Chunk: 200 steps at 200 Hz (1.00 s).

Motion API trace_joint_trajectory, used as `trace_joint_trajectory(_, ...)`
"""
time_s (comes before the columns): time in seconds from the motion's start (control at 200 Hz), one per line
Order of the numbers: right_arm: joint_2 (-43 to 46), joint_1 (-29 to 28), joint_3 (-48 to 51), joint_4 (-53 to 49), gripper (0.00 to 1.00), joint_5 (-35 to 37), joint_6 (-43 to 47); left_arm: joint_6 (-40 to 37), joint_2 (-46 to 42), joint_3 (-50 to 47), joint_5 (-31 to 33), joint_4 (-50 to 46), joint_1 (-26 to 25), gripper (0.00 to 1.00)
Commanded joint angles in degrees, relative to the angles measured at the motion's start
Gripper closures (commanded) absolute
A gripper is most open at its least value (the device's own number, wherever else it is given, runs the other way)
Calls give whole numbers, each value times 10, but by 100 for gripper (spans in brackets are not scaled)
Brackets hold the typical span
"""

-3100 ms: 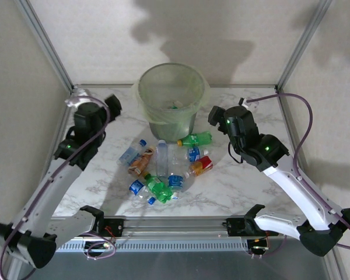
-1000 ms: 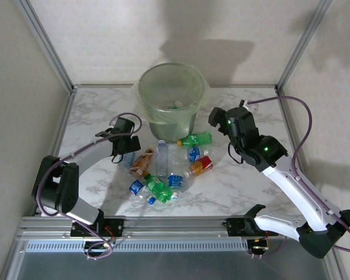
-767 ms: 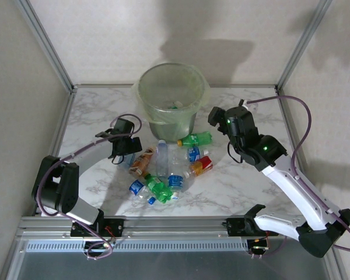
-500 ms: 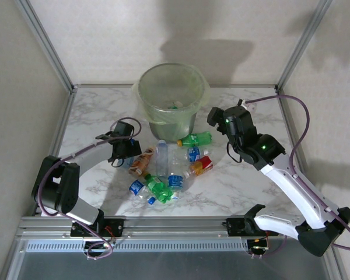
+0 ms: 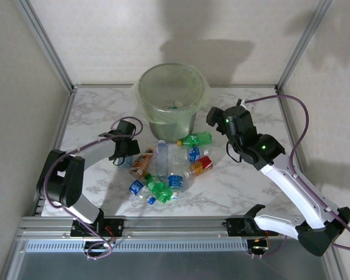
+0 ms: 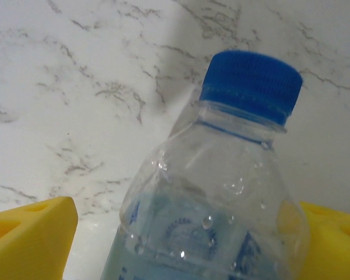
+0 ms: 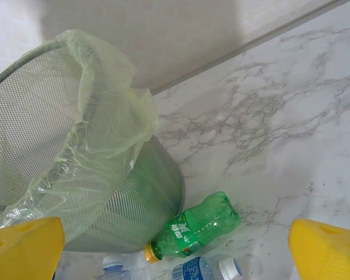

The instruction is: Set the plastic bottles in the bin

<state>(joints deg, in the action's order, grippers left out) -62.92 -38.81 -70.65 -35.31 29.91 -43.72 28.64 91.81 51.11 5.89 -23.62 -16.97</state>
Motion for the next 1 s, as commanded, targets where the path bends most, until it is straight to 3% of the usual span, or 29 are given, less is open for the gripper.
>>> trace_joint_trajectory(0.0, 3, 3, 7, 7, 1, 2, 0, -3, 7, 19, 23, 10, 6, 13)
trace_joint_trajectory(0.531, 17, 3, 17, 1, 1, 3, -7, 7, 37, 26, 3, 17, 12, 24)
trace_joint_trajectory(0.996, 19, 4, 22, 4, 2, 6, -7, 8, 14, 28, 34, -5, 12, 37)
